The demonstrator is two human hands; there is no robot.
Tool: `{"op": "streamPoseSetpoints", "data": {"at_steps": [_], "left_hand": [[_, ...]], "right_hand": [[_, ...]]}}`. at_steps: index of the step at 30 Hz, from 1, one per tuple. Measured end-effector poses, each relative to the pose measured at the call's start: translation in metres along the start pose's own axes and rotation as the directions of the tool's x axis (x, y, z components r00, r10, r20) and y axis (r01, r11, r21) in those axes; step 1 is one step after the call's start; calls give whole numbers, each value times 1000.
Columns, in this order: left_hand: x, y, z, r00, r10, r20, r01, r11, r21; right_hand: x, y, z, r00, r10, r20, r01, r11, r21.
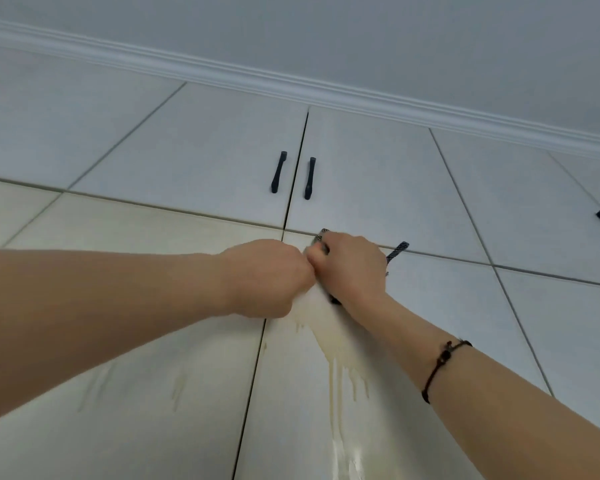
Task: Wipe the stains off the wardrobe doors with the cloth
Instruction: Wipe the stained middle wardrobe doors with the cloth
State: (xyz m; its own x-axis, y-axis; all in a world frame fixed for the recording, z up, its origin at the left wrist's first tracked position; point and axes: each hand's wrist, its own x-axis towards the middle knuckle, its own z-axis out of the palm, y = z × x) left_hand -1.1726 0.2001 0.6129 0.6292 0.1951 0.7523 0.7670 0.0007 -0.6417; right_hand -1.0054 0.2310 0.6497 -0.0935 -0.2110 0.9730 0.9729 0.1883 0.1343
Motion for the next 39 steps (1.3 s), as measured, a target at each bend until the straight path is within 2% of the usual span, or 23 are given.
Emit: {"op": "streamPoseSetpoints", "data": {"at_steps": [1,4,5,7,9,10,11,14,15,17,19,20,24,25,28,29,30,33,34,38,39], "left_hand": [[-10,-15,-2,1000,-31,-1,31,999,6],[-32,-47,-4,983,-179,-41,177,983,-53],[-36,-51,-7,980,-198,-26,197,979,-43],[-39,-54,-12,976,-217,10,218,975,-48],[-35,-58,-17,973,-231,26,232,969,-80],[-33,-61,-19,969,-244,34,246,965,-86],[-32,-67,-19,964,-262,46,265,960,-90],[-28,-80,-15,956,-285,73,292,949,-120],[-28,-85,-13,954,-288,85,296,949,-108],[-27,-88,-8,950,-289,118,300,951,-79],[-26,-90,-3,956,-272,106,278,959,-49],[-27,-91,-2,961,-262,84,266,963,-41],[-27,-87,5,962,-262,78,265,964,-32],[-27,-87,6,960,-271,78,273,962,-21],[-26,-88,10,959,-280,50,282,958,-40],[-27,-90,12,959,-279,47,280,959,-33],[-28,-91,11,956,-290,50,292,956,-34],[-27,-88,11,944,-326,54,330,937,-113],[-27,-88,10,941,-334,49,337,936,-104],[-23,-90,13,948,-318,-17,317,947,-57],[-23,-91,15,946,-322,-32,320,946,-44]], "right_hand": [[8,4,0,1000,23,4,-23,1000,8],[44,7,-4,971,236,-33,-235,972,12],[48,0,0,964,262,-45,-262,965,14],[37,-31,9,986,162,-33,-161,987,7],[16,-55,17,997,-66,42,66,998,1],[14,-55,17,991,-117,62,117,993,-1],[25,-49,17,995,-87,56,87,996,-3],[57,-32,10,980,198,-3,-198,980,36],[57,-39,13,978,208,-15,-207,978,38],[44,-63,20,999,48,1,-48,999,19],[27,-75,24,990,-137,44,138,990,-4],[32,-72,23,989,-141,50,142,990,-15],[73,-55,22,982,187,-26,-186,981,47],[69,-63,26,984,173,-48,-171,984,45],[39,-82,33,992,-123,9,123,992,1],[32,-80,31,984,-173,32,173,985,-1],[39,-75,28,988,-153,31,153,988,4],[71,-62,23,995,101,-11,-100,994,43],[71,-69,25,992,123,-24,-121,992,46],[33,-92,34,982,-183,37,182,983,9],[34,-85,32,980,-196,38,196,981,0]]}}
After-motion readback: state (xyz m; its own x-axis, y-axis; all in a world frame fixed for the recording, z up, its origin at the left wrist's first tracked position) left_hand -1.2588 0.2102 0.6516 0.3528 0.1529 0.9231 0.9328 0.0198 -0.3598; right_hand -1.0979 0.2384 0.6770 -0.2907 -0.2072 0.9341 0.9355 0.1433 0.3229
